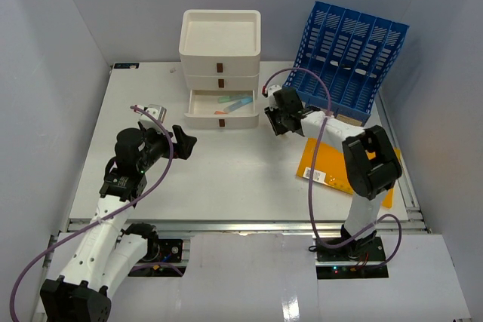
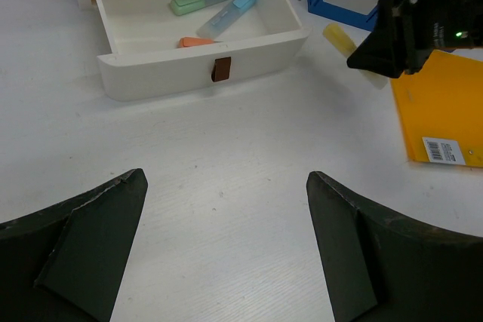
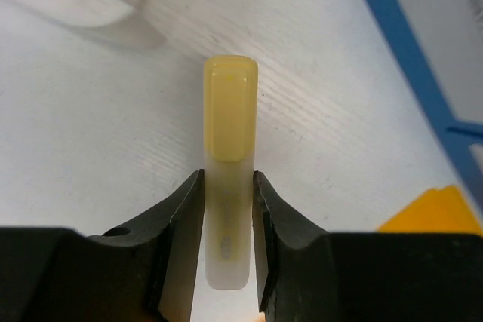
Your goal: Organize the desk
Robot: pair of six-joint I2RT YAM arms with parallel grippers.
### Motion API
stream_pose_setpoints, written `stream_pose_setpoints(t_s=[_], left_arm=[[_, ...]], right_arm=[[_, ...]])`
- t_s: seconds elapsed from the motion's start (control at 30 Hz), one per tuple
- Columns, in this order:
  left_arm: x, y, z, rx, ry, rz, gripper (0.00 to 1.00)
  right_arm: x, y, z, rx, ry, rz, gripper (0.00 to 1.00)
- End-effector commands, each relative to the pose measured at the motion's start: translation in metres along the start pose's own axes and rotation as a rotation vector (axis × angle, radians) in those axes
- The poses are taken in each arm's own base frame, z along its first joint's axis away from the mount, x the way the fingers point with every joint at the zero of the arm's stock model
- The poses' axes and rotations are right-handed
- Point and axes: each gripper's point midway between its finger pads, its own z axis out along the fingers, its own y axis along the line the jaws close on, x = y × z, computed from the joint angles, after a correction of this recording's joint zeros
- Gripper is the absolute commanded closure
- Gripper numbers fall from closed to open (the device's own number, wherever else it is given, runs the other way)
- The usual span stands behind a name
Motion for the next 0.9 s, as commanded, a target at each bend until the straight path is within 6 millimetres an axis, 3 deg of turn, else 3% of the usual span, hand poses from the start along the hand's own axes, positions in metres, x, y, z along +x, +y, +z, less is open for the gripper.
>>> stream_pose_setpoints(t_s=[0.0, 0.07, 0.13, 0.2, 0.33, 0.4, 0.5, 0.63, 0.77, 0.87], left_arm=[[-0.006, -0.004, -0.004, 0.018, -0.020, 0.007, 0.02], [-0.006, -0.004, -0.004, 0.020, -0.022, 0.006, 0.02], [-0.005, -0.004, -0.004, 0.020, -0.019, 0.005, 0.02], [-0.005, -0.003, -0.003, 0.018, -0.018, 0.006, 0.02], [-0.004, -0.001, -0.003, 0.004, -0.014, 0.003, 0.02], [-0.003, 0.001, -0.002, -0.003, -0.011, 0.002, 0.02], [-0.001, 0.003, -0.001, -0.011, -0.005, 0.002, 0.02], [0.002, 0.003, 0.002, -0.010, 0.011, -0.001, 0.02], [0.005, 0.005, 0.006, -0.014, 0.027, -0.007, 0.02], [0.008, 0.007, 0.007, -0.021, 0.038, -0.014, 0.02]], right_arm=[[-0.084, 0.019, -0.068, -0.171, -0.316, -0.374, 0.92], [-0.100, 0.040, -0.086, -0.285, -0.381, -0.566, 0.92], [-0.104, 0.059, -0.089, -0.341, -0.381, -0.738, 0.91], [-0.122, 0.070, -0.081, -0.331, -0.384, -0.829, 0.90], [-0.138, 0.081, -0.045, -0.311, -0.361, -0.952, 0.89], [-0.157, 0.089, -0.026, -0.313, -0.374, -0.955, 0.87], [-0.174, 0.098, -0.008, -0.296, -0.398, -0.980, 0.84], [-0.184, 0.096, 0.016, -0.235, -0.395, -1.005, 0.80], [-0.186, 0.095, 0.033, -0.218, -0.386, -0.962, 0.55], [-0.186, 0.098, 0.031, -0.233, -0.391, -0.926, 0.40]])
